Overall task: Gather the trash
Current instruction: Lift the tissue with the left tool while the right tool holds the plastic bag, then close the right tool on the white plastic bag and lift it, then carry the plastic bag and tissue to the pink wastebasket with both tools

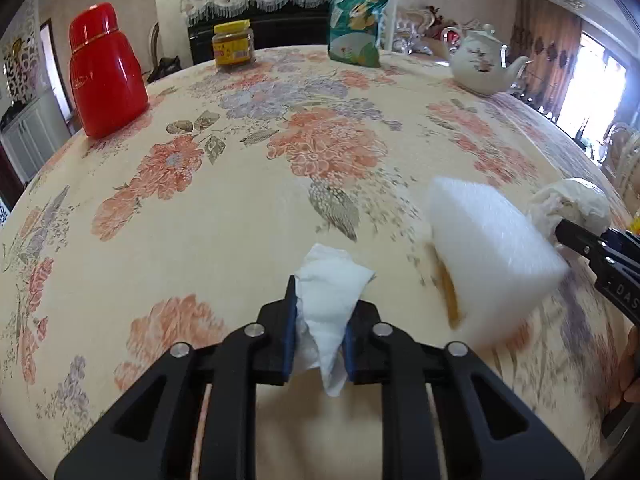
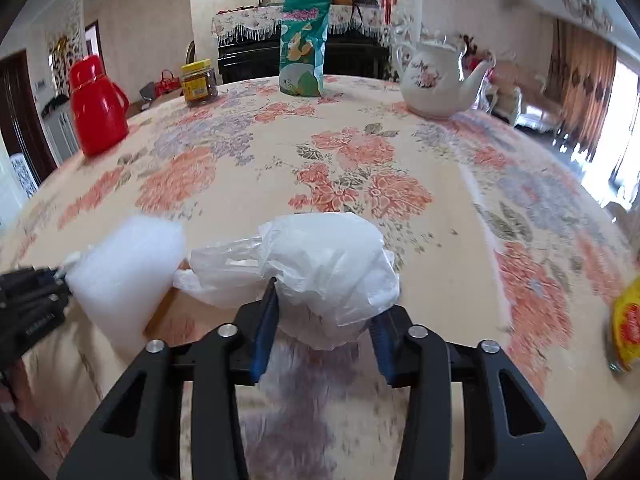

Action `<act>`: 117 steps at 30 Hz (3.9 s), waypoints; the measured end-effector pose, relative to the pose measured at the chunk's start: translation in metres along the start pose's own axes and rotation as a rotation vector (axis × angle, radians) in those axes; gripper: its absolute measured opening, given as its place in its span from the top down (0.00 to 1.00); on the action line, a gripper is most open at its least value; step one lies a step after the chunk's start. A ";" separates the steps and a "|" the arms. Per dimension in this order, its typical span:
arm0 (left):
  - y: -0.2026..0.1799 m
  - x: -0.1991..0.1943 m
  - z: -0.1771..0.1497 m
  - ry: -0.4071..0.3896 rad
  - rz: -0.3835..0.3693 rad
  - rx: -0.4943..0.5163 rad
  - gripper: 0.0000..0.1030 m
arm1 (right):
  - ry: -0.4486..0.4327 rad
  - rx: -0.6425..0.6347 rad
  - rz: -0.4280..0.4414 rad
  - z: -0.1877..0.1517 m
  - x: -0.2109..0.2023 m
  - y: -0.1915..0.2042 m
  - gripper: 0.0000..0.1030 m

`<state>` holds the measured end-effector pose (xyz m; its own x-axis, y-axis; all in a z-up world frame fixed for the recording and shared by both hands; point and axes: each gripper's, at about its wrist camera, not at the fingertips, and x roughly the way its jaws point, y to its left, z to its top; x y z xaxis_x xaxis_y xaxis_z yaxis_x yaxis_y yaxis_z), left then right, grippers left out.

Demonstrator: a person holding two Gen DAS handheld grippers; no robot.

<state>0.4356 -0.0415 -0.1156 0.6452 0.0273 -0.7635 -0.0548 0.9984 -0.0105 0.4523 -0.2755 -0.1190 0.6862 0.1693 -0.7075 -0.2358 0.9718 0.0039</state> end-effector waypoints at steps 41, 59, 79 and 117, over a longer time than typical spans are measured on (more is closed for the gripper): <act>0.060 -0.186 -0.179 -0.150 -0.061 -0.010 0.57 | 0.030 -0.006 0.210 -0.125 -0.132 0.097 0.38; 0.076 -0.187 -0.182 -0.133 -0.067 -0.067 0.34 | -0.019 0.013 0.170 -0.136 -0.150 0.082 0.30; 0.060 -0.171 -0.178 -0.054 -0.100 -0.036 0.34 | -0.060 -0.120 0.107 -0.123 -0.147 0.099 0.23; 0.110 -0.273 -0.255 -0.247 -0.012 -0.071 0.92 | -0.080 -0.064 0.251 -0.198 -0.234 0.171 0.82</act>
<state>0.0589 0.0483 -0.0727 0.8121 0.0353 -0.5824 -0.0937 0.9931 -0.0704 0.1152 -0.1818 -0.0924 0.6523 0.4190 -0.6316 -0.4470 0.8856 0.1259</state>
